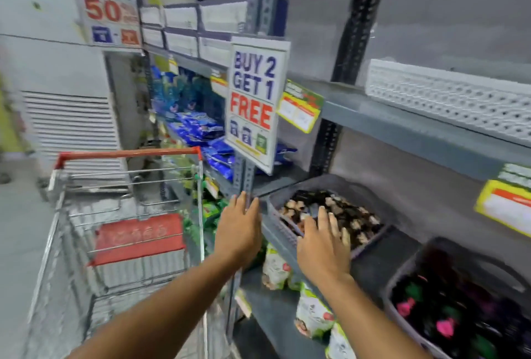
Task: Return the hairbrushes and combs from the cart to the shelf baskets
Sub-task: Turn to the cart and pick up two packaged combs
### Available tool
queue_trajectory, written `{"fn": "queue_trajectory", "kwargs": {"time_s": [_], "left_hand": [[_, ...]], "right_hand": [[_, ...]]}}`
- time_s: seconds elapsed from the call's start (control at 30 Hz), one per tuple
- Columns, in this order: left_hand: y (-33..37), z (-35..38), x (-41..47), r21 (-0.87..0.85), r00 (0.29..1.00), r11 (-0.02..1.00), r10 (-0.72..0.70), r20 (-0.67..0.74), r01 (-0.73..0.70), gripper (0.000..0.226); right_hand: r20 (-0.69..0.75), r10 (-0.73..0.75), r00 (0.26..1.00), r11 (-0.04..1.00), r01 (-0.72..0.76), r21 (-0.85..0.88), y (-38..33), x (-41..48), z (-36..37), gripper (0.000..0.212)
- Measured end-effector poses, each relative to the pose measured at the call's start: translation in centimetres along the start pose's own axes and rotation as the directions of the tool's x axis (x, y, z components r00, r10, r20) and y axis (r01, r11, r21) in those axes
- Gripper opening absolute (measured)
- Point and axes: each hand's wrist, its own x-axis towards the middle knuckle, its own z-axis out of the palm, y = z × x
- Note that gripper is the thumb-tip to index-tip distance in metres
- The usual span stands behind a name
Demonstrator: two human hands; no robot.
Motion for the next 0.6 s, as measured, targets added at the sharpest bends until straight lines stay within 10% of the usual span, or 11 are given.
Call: {"fn": "queue_trajectory", "kwargs": {"time_s": [0.33,0.6], "left_hand": [[-24.4,-1.3,-8.3,0.072,0.887,0.886,-0.461,0.019,0.459,0.047],[-35.7,5.8,-17.3,-0.043,0.514,0.531,-0.794,0.325,0.846,0.043]], "right_hand": [[0.214,-0.373,0.903,0.924,0.34,0.175,-19.8,-0.9,10.9,0.062],[0.581,-0.367,0.726,0.93,0.272,0.248,-29.3,-4.8,23.7,0.049]]}}
